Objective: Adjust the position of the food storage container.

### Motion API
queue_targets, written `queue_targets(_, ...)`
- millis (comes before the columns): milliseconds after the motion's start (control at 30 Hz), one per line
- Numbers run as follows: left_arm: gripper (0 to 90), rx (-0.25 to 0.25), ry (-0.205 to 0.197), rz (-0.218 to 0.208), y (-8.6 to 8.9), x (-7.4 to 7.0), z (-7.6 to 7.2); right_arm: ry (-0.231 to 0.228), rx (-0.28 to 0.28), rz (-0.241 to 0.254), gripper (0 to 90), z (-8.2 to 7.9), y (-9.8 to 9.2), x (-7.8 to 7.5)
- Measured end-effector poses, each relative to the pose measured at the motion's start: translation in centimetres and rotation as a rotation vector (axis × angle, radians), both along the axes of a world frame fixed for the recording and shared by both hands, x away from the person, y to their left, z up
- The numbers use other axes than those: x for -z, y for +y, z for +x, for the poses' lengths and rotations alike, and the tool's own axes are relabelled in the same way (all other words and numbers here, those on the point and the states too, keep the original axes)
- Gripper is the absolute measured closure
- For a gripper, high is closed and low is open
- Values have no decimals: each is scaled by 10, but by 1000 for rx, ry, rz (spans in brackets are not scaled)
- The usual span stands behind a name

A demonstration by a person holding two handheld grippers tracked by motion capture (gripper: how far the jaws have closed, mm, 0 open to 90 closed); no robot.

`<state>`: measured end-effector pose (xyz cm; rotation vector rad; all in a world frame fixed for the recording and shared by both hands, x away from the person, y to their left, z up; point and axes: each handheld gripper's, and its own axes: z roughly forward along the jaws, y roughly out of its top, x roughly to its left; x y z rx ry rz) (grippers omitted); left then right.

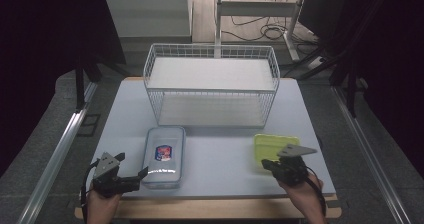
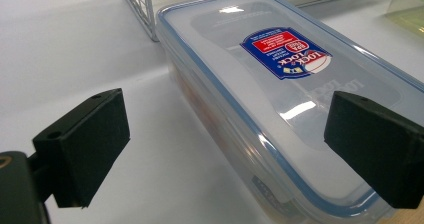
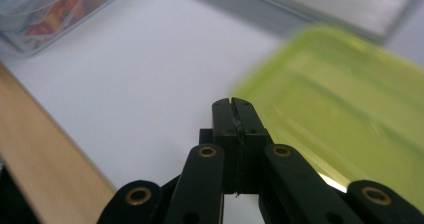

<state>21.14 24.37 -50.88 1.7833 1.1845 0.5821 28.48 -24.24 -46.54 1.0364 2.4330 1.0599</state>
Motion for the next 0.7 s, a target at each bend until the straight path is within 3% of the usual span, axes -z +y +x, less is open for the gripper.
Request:
queue_targets(33,44,0,0,0,0,0,0,0,0,0,894,0,0,0)
queue_targets(67,45,-1,-1,-2,0,0,0,-16,-9,-26,894,13,17,0)
queue_targets(133,45,-4,-3,-5,1,0,0,-17,-13,-31,894,21,23,0)
queue_targets(167,46,-5,-3,-5,2,-1,0,-8,-21,-42,894,35,36,3)
queue_targets(267,47,-5,-3,-2,2,-1,0,4,-26,-58,893,45,45,9)
queue_targets(300,47,-5,-2,0,2,-1,-1,11,-26,-91,894,50,49,15)
queue_targets(500,46,0,-5,-25,2,-3,-1,9,14,-94,894,53,33,16)
queue_targets(700,32,12,7,19,0,-6,-2,14,45,-72,894,52,14,15)
